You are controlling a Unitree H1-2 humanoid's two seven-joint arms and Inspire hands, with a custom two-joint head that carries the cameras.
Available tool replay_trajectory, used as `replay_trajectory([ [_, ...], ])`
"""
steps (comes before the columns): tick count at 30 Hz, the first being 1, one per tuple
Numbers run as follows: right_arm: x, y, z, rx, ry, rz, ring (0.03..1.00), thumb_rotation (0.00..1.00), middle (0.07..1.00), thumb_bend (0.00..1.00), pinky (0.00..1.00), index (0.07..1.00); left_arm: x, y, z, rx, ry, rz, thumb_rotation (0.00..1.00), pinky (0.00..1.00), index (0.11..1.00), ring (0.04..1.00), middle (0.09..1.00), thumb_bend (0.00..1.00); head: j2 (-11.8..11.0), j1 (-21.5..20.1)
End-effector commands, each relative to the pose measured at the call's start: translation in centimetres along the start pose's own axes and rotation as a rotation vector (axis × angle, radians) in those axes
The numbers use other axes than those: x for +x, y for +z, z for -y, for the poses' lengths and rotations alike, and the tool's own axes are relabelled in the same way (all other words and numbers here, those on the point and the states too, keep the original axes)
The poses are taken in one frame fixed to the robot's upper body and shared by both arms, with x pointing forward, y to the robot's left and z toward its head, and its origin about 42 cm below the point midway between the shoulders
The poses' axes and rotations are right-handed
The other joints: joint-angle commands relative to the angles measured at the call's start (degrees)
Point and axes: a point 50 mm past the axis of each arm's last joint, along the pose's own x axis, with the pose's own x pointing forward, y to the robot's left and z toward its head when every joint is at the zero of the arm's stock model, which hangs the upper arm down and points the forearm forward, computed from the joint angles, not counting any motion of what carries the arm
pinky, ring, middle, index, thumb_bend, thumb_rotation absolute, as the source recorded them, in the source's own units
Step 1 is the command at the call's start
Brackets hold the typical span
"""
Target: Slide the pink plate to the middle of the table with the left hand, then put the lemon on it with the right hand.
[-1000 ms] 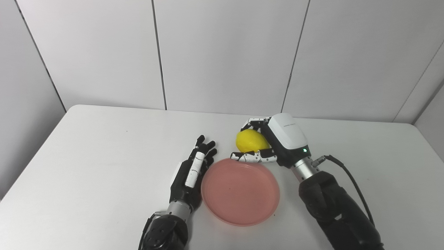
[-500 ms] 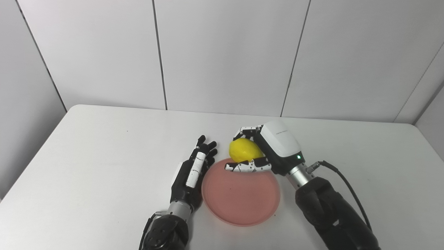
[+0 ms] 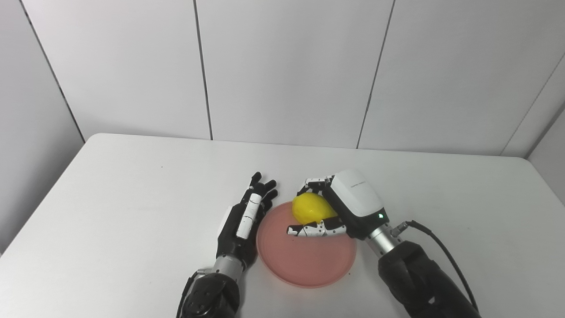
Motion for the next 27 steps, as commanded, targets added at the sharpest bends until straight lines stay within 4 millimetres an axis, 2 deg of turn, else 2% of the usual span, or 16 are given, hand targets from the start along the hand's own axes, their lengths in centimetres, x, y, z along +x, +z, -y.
replay_trajectory([
  [1,0.7,0.6,1.4,-0.032,-0.034,0.064,0.220,0.72,0.306,0.53,0.17,0.384,-1.0,-2.6,-1.0,-0.008,0.051,-0.134,0.76,1.00,1.000,0.920,0.913,0.83,0.00,0.08],
  [17,0.5,-0.8,-0.3,-0.090,0.077,0.072,0.258,0.73,0.345,0.53,0.20,0.430,-0.8,-2.9,-0.3,-0.039,0.048,-0.137,0.75,0.99,1.000,0.921,0.922,0.81,0.07,-0.34],
  [18,0.6,-0.8,-0.4,-0.096,0.086,0.073,0.265,0.77,0.353,0.52,0.21,0.437,-0.8,-3.0,-0.3,-0.039,0.048,-0.137,0.75,0.99,1.000,0.915,0.919,0.82,0.07,-0.34],
  [21,0.7,-0.9,-0.6,-0.118,0.121,0.083,0.279,0.78,0.367,0.52,0.22,0.455,-0.6,-3.1,-0.3,-0.045,0.047,-0.132,0.76,0.99,1.000,0.916,0.920,0.83,-0.13,-0.47],
  [27,0.8,-0.8,-0.7,-0.112,0.122,0.096,0.275,0.74,0.361,0.52,0.22,0.454,-0.7,-3.1,-0.2,-0.036,0.053,-0.134,0.77,0.99,1.000,0.918,0.921,0.84,-0.07,-0.29],
])
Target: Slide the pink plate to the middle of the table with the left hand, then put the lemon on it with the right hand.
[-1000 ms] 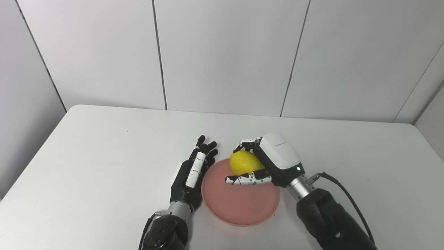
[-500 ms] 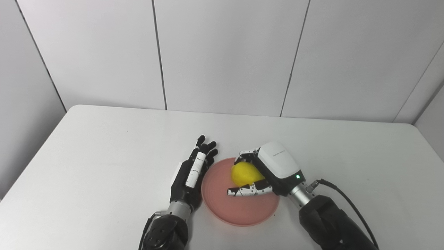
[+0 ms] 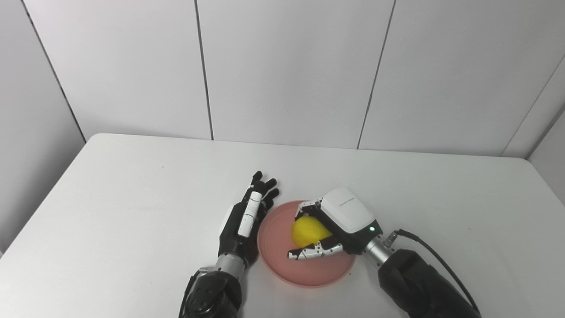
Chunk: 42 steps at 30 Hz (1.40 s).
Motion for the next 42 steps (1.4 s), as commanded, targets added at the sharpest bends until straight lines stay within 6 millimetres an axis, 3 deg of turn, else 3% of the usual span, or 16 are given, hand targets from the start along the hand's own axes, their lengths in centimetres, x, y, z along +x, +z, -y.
replay_trajectory([
  [1,1.2,0.2,2.3,-0.027,-0.066,0.062,0.275,0.73,0.362,0.53,0.22,0.454,-1.0,-2.8,-0.5,-0.021,0.055,-0.125,0.77,0.99,1.000,0.920,0.921,0.84,0.10,0.07],
  [16,1.5,0.4,2.8,-0.074,-0.091,0.087,0.242,0.72,0.368,0.58,0.18,0.417,-0.9,-2.8,-0.9,-0.019,0.046,-0.128,0.78,1.00,1.000,0.934,0.936,0.82,-0.12,-0.08],
  [20,1.4,0.4,3.2,-0.088,-0.100,0.085,0.271,0.75,0.420,0.61,0.20,0.546,-0.8,-2.7,-0.9,-0.015,0.042,-0.125,0.78,1.00,1.000,0.941,0.938,0.82,-0.16,-0.14],
  [23,1.4,0.3,3.4,-0.091,-0.105,0.084,0.273,0.76,0.433,0.63,0.20,0.576,-0.8,-2.7,-0.9,-0.009,0.038,-0.126,0.78,1.00,1.000,0.953,0.943,0.83,-0.18,-0.17],
  [32,1.5,0.2,3.8,-0.116,-0.115,0.080,0.330,0.83,0.494,0.66,0.25,0.598,-0.8,-2.7,-0.9,-0.001,0.039,-0.127,0.79,1.00,1.000,0.954,0.927,0.83,-0.14,-0.35],
  [42,1.7,0.2,4.1,-0.126,-0.153,0.082,0.352,0.84,0.504,0.69,0.26,0.605,-1.0,-2.8,-1.0,-0.004,0.040,-0.135,0.79,1.00,1.000,0.973,0.918,0.82,-0.32,-0.52],
])
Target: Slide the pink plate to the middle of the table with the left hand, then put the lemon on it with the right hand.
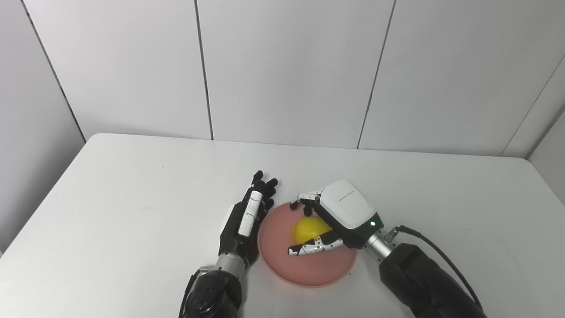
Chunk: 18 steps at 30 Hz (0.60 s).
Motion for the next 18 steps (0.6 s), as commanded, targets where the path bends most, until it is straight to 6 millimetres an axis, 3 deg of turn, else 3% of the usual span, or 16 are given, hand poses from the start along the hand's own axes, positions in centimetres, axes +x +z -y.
replay_trajectory([
  [1,1.5,-0.3,2.6,-0.036,-0.087,0.038,0.362,0.85,0.512,0.69,0.26,0.607,-1.1,-2.8,-1.0,-0.010,0.043,-0.134,0.78,1.00,1.000,0.974,0.918,0.82,0.03,0.09],
  [10,1.5,-0.5,3.3,-0.050,-0.109,0.025,0.359,0.86,0.510,0.70,0.26,0.603,-1.2,-2.9,-1.0,-0.021,0.047,-0.134,0.76,1.00,1.000,0.949,0.918,0.83,0.19,-0.02],
  [18,1.3,-1.7,4.8,-0.070,-0.230,-0.028,0.371,0.86,0.504,0.70,0.27,0.596,-1.1,-2.9,-1.0,-0.019,0.050,-0.128,0.76,1.00,1.000,0.948,0.920,0.82,0.10,-0.05],
])
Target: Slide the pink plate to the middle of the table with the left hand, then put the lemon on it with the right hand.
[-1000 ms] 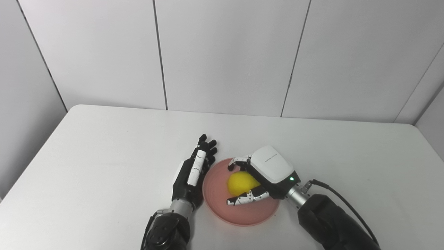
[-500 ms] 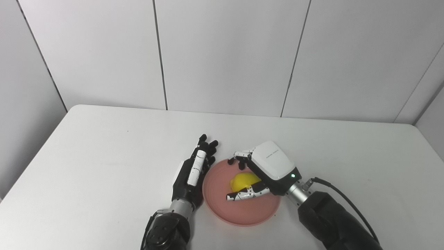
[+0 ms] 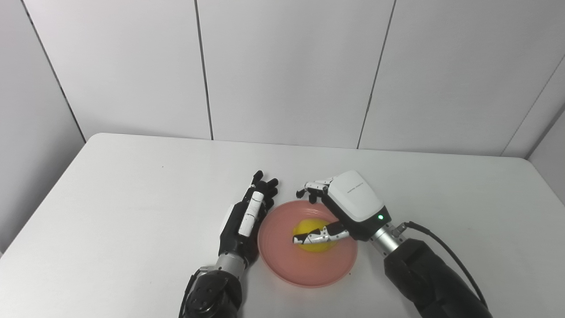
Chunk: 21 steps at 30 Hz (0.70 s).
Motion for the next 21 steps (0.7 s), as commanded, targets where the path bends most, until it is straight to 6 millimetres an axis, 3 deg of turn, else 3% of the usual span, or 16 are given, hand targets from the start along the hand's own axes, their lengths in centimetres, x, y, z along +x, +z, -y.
replay_trajectory([
  [1,1.8,-0.7,3.1,-0.029,-0.123,0.001,0.371,0.86,0.502,0.70,0.27,0.597,-1.1,-2.9,-0.9,-0.018,0.046,-0.125,0.76,1.00,1.000,0.950,0.923,0.82,-0.01,0.14],
  [5,1.2,-1.9,3.9,-0.008,-0.168,-0.070,0.474,0.95,0.572,0.70,0.36,0.639,-1.1,-2.8,-0.8,-0.030,0.047,-0.115,0.75,1.00,1.000,0.955,0.938,0.81,0.05,0.50],
  [11,0.0,-3.0,3.6,0.030,-0.180,-0.169,0.545,0.98,0.632,0.73,0.42,0.676,-1.1,-2.8,-0.9,-0.025,0.052,-0.094,0.75,1.00,1.000,0.933,0.934,0.82,0.10,0.24],
  [17,-2.1,-3.2,1.3,0.089,-0.109,-0.272,0.680,0.98,0.727,0.75,0.56,0.726,-0.9,-2.9,-1.4,0.119,0.082,-0.009,0.81,0.98,1.000,0.903,0.902,0.79,0.17,0.14],
  [21,-3.4,-3.0,-0.7,0.336,-0.114,-0.391,0.767,0.99,0.789,0.74,0.66,0.769,-0.5,-3.0,-2.4,0.218,0.113,0.069,0.81,1.00,0.973,0.941,0.919,0.80,0.20,0.16],
])
